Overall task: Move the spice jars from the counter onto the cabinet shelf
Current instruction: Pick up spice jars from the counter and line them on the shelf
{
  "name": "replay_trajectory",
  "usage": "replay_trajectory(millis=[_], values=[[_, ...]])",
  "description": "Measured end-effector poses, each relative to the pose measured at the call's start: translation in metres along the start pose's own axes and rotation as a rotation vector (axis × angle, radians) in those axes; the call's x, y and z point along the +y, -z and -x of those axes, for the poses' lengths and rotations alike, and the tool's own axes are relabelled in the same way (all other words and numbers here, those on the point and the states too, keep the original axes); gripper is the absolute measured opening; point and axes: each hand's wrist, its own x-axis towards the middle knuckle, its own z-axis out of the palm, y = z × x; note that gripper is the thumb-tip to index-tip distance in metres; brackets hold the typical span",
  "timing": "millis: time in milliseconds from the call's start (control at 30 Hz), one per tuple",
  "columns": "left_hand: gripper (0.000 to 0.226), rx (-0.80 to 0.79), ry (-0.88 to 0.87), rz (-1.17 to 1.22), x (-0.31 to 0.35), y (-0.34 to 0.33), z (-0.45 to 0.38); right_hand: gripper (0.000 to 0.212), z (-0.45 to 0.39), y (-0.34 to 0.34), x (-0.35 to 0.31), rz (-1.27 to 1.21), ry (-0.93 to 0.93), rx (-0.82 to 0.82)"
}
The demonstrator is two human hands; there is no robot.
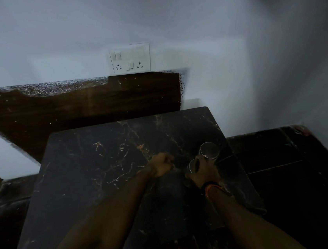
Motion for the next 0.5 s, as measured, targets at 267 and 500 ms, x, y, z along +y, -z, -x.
replay_trajectory(millis=[267,500], values=[[0.027,0.175,0.176,0.659,-0.015,-0.007,0.015,0.079,-0.018,0.021,-0.026,-0.364,0.169,-0.220],[0.045,0.105,0.259,1.194,-0.017,-0.003,0.026,0.073,-0.032,0.056,-0.061,-0.682,0.293,-0.389]])
